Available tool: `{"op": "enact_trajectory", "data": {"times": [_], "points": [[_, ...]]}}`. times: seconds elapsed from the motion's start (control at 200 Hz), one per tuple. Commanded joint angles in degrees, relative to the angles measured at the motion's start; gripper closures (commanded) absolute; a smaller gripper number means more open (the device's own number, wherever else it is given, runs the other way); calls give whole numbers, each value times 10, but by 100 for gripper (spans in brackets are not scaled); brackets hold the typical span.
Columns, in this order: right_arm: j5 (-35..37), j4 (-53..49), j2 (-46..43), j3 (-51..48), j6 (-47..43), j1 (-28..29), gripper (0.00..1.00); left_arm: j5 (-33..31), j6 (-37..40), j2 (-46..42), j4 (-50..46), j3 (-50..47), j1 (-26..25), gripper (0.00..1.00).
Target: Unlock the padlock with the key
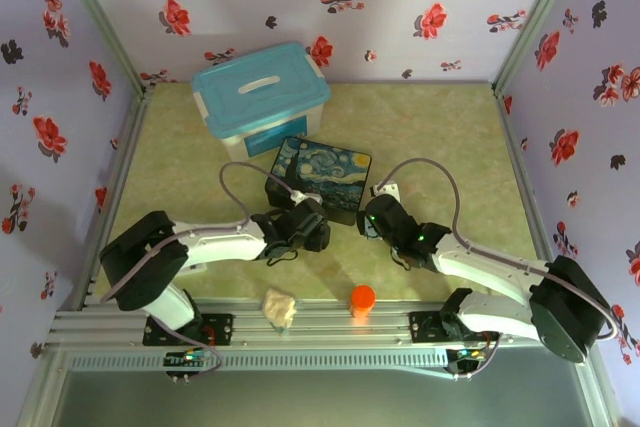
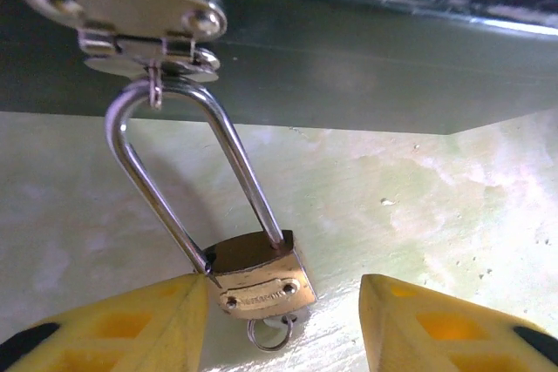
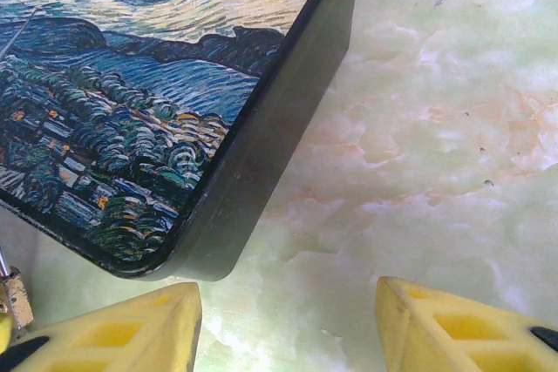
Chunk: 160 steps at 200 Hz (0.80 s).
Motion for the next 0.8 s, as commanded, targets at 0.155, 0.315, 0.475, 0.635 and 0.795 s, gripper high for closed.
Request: {"op": "enact_trajectory", "data": {"times": [0.155,0.315,0.475,0.635,0.795], "points": [[-6,-4,-10,-3,0,-4,46,-4,-19,8,17,-23,16,54],[-9,8,-4,-7,5,-4,46,-6,-7,16,5,-18,16,55],[-12,10,5,-3,6,-4,47,2,3,34,13,-9,18,55],[-11,7,7,-2,5,-4,48,-1,5,56,-16,18,18,57],[-8,5,2,-7,7,-4,48,-27,-3,49,-50,29,15,65]]}}
